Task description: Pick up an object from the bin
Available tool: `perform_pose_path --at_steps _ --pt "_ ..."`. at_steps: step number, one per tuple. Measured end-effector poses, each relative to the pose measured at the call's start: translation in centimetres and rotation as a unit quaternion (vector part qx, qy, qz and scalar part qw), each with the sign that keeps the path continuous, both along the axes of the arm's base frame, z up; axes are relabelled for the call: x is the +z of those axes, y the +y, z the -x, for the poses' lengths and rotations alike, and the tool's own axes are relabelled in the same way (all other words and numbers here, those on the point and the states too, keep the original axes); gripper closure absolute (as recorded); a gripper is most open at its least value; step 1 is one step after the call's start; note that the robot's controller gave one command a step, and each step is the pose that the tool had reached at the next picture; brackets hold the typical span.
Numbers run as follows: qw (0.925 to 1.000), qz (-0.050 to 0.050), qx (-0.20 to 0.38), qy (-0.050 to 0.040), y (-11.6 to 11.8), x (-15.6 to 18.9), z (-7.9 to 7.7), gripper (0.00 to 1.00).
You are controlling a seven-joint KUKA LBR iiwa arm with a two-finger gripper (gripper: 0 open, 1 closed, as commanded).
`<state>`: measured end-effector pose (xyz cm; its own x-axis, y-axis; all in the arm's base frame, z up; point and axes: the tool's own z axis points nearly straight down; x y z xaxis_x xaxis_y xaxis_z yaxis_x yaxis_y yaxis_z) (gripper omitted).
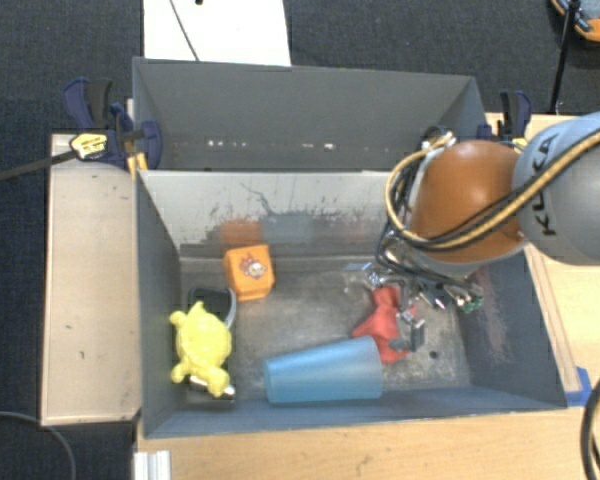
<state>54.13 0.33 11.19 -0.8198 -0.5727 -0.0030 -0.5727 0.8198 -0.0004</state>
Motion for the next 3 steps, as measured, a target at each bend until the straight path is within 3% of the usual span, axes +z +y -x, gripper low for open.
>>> perform_pose_path --at_steps 1,2,3 --pt "0.9997 0.000 0.024 0.0003 0.1 -0.6 1.6 0.00" --pt "0.9972 0.000 0.075 -0.0009 -0.1 -2.8 0.2 0.00" --pt "0.9953 0.000 0.097 -0.0010 -0.4 -4.2 -0.7 1.00"
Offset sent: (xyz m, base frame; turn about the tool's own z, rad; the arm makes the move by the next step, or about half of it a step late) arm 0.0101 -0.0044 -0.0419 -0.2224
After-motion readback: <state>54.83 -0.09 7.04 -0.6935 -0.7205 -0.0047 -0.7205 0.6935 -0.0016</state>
